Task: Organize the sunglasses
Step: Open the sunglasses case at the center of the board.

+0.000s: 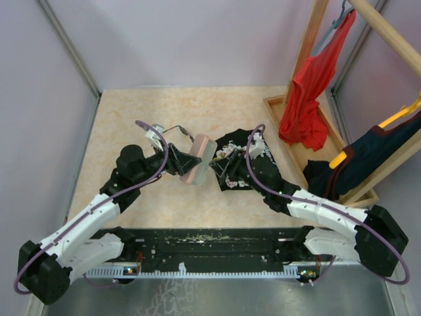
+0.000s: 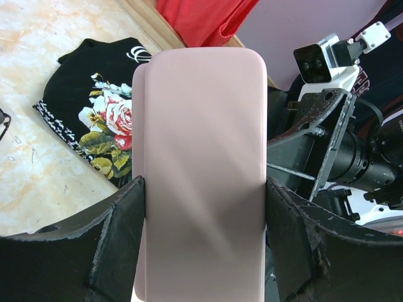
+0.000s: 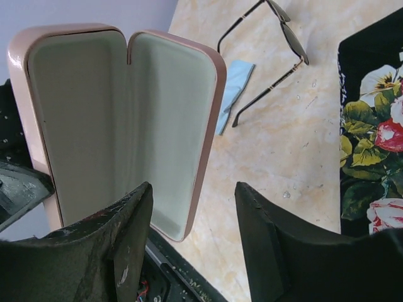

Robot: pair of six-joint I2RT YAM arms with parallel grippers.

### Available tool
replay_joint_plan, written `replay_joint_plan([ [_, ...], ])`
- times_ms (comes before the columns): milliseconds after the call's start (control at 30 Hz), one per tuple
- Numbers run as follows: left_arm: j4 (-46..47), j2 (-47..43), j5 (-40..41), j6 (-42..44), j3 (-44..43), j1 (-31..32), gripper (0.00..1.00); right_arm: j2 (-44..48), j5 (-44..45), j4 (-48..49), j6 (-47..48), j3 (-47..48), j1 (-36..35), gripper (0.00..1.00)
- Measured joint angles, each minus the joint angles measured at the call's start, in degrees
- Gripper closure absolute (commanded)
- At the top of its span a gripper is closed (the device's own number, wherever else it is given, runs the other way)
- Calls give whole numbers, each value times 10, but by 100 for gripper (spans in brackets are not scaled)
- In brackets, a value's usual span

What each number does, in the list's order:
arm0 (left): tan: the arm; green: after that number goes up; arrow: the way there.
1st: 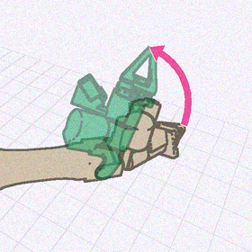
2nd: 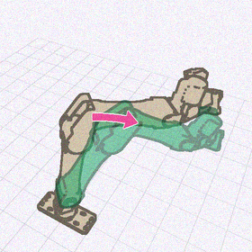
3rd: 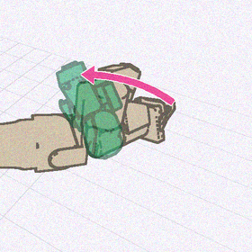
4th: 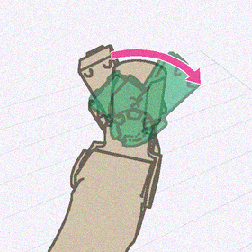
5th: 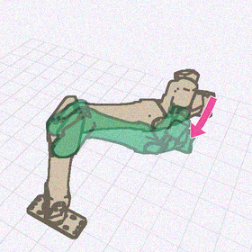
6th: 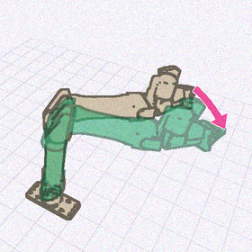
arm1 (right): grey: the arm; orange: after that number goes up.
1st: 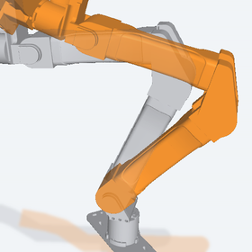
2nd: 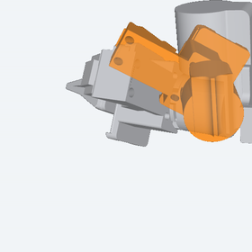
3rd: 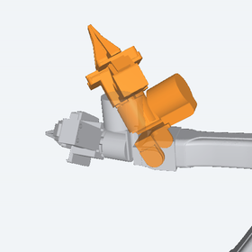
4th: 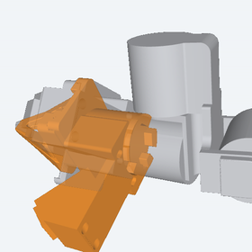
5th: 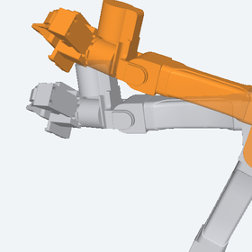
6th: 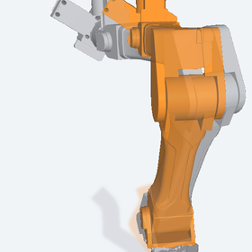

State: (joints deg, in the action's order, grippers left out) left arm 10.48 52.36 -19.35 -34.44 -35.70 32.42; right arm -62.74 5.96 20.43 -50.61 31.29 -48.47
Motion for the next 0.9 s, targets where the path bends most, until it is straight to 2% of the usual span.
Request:
replay_joint_plan([
  [167,1,3,-8,0,0,0,100,-9,2,-5,0,10,0,45],
  [500,2,3,-13,-1,1,0,100,-62,7,-3,-2,26,3,61],
  [900,2,4,-19,0,3,0,100,-76,0,16,-7,26,3,74],
])
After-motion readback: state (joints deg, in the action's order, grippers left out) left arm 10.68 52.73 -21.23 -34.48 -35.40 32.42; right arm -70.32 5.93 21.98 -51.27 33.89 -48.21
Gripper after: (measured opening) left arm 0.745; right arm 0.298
